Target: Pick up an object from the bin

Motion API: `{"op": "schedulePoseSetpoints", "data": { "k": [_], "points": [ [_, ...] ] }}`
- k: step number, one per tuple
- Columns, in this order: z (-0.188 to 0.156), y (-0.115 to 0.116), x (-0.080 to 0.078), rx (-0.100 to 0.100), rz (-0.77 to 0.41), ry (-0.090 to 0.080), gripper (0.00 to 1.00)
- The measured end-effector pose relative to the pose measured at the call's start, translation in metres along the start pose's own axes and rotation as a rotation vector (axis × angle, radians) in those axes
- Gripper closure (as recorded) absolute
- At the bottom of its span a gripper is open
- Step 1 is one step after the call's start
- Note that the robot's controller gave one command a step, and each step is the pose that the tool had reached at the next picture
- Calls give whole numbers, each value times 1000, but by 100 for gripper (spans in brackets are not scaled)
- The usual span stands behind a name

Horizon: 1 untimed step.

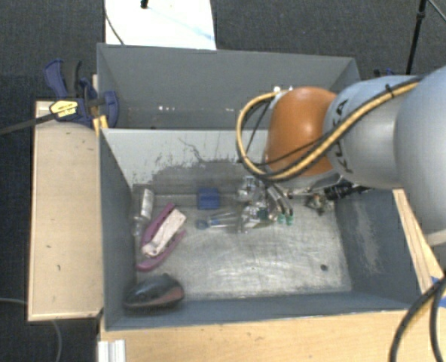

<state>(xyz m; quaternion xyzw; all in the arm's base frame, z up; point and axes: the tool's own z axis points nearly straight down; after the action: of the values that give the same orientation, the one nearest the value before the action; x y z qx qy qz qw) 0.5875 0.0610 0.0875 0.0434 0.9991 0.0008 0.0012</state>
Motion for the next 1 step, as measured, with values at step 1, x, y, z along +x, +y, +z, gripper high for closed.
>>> {"op": "schedulePoseSetpoints", "data": {
  "k": [1],
  "points": [
    [-28, -33, 1, 2, -295, -3, 100]
  ]
}}
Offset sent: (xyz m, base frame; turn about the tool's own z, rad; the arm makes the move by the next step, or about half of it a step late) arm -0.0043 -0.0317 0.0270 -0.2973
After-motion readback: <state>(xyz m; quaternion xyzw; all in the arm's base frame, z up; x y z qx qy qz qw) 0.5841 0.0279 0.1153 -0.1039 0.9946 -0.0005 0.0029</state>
